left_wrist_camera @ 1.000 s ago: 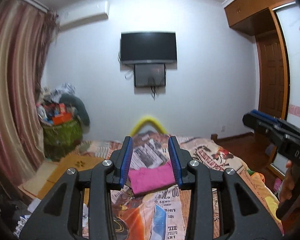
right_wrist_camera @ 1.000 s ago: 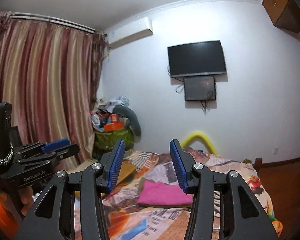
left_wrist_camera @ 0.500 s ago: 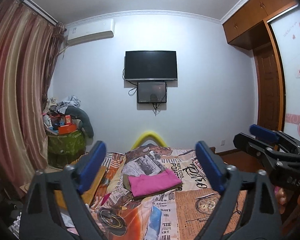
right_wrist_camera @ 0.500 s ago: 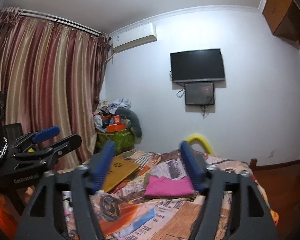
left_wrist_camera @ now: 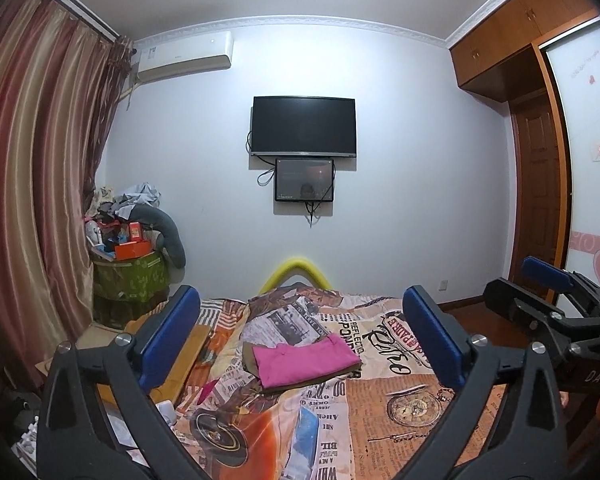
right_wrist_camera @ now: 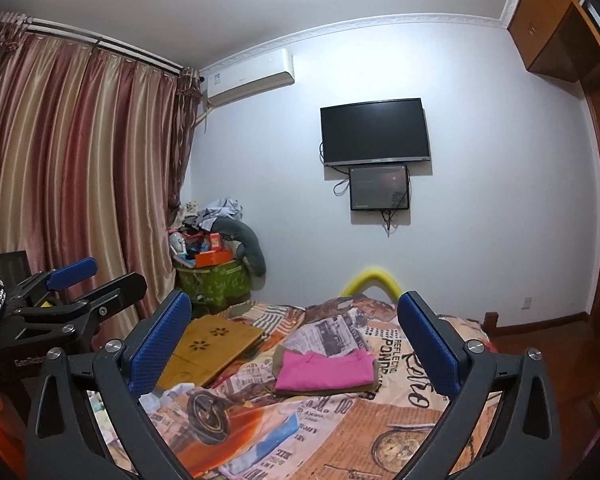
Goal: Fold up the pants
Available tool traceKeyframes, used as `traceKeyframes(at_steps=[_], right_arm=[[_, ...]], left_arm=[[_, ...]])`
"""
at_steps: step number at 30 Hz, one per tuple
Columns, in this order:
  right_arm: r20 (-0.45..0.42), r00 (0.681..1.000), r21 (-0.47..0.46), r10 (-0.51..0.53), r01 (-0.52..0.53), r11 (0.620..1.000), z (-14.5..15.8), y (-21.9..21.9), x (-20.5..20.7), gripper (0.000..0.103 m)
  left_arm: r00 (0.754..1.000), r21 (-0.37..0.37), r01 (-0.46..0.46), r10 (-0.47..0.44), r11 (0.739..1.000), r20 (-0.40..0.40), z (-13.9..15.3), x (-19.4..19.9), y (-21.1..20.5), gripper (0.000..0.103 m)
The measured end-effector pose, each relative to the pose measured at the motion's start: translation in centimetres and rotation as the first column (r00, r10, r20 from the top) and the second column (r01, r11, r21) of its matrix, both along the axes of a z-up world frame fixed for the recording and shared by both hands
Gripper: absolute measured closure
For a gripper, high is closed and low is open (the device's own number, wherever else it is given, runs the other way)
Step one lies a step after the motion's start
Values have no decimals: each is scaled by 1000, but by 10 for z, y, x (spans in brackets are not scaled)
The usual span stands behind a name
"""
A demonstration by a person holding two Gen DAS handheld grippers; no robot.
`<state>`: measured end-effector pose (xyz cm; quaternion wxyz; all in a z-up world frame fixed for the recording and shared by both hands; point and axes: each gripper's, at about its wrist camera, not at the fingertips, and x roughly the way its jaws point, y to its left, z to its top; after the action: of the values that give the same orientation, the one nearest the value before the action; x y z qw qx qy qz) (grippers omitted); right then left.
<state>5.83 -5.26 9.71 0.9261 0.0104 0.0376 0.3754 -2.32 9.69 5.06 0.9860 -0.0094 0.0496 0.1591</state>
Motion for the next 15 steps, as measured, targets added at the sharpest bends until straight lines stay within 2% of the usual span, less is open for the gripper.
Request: traceKeyframes(at_steps=[15], right_arm=[[-10, 1000, 3, 3, -3, 1000, -2, -6, -4, 0]], left_arm=[[1000, -13, 0, 0, 1000, -10, -4, 1, 1, 0]])
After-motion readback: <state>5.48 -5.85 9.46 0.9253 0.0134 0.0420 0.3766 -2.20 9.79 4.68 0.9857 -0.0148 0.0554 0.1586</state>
